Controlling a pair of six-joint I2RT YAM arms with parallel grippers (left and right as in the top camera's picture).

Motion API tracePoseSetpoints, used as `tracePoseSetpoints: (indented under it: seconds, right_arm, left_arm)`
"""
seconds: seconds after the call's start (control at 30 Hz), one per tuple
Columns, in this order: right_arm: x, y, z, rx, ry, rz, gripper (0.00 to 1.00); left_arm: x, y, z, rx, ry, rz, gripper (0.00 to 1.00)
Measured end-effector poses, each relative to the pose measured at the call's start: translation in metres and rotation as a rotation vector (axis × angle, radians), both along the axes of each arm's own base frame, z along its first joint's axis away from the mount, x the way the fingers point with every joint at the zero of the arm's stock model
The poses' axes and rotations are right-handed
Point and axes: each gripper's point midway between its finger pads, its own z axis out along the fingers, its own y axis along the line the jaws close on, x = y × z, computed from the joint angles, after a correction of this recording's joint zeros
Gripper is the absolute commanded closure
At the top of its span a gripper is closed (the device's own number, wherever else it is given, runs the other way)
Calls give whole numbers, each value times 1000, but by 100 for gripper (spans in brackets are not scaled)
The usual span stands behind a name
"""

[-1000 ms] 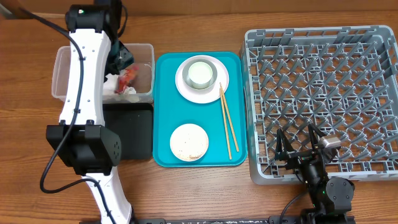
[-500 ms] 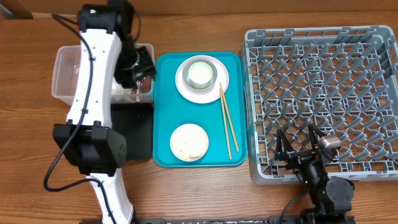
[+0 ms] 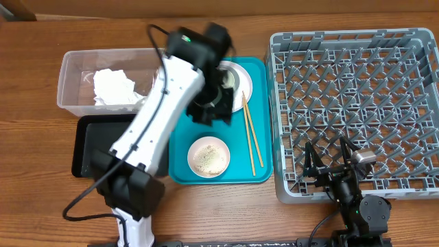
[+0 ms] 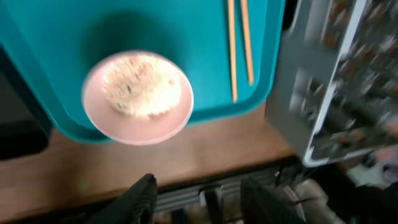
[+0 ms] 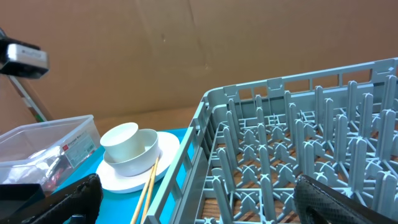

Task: Sort waste into correct bins and load items into the dishwasher
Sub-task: 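Grasp the rim of the pink rice bowl with the left gripper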

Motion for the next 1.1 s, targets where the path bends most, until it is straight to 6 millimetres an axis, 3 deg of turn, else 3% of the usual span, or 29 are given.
tracePoseSetpoints:
  seconds: [0.23, 0.37, 0.53, 0.77, 1.03, 1.1]
  right_arm:
    - [0, 0, 0, 0, 0, 0, 0]
    - [0, 0, 0, 0, -1, 0, 0]
    - [0, 0, 0, 0, 0, 0, 0]
    - [0, 0, 0, 0, 0, 0, 0]
    - [0, 0, 0, 0, 0, 0, 0]
    - [0, 0, 0, 0, 0, 0, 0]
  left_arm:
    - [-57, -16, -43, 205, 80, -92, 56]
    - [-74, -28, -65, 280, 45, -121, 55]
    - [-76, -44, -89, 321, -55, -123, 54]
    - [-66, -32, -114, 404, -132, -35, 64]
    - [-57, -25, -132, 424, -176, -8, 65]
    - [-57, -22, -136, 435, -184, -9, 69]
